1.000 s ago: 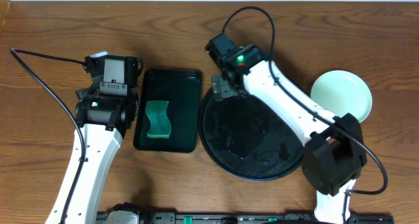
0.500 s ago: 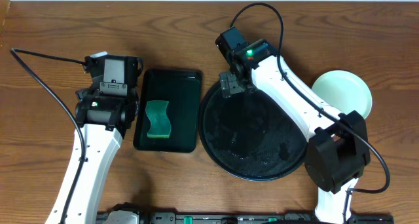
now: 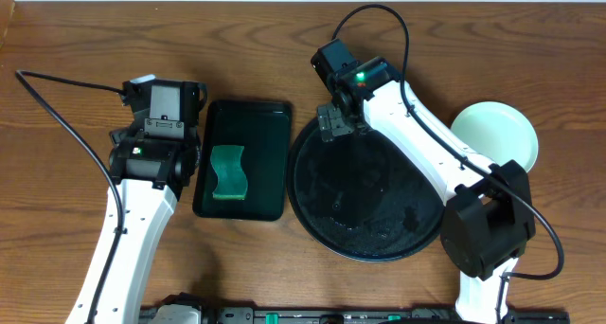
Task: Clean dirty plates on tray and stack at the side
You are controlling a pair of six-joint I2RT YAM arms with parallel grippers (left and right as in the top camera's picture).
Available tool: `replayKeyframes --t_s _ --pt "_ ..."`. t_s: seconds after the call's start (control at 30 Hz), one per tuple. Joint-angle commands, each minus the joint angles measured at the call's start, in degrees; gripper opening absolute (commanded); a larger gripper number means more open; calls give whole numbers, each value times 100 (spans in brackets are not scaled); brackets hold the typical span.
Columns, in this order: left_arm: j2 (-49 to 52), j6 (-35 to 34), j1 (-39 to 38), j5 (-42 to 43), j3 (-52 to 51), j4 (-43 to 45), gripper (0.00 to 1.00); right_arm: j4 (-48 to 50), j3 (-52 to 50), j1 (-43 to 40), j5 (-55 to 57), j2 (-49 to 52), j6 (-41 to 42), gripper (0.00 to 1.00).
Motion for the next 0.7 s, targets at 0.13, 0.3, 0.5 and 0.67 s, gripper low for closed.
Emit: replayKeyframes --t_s 0.13,0.3,0.5,0.67 --pt "-13 52 13 -109 111 -11 80 -7 33 42 76 -42 -70 99" --pt "-13 52 13 -109 111 -11 80 -7 33 42 76 -42 -70 99" --pt "-13 52 13 -109 111 -11 80 -7 33 42 76 -42 -70 99" --pt "-13 52 13 -109 111 -11 81 -4 31 -9 35 -42 -70 99"
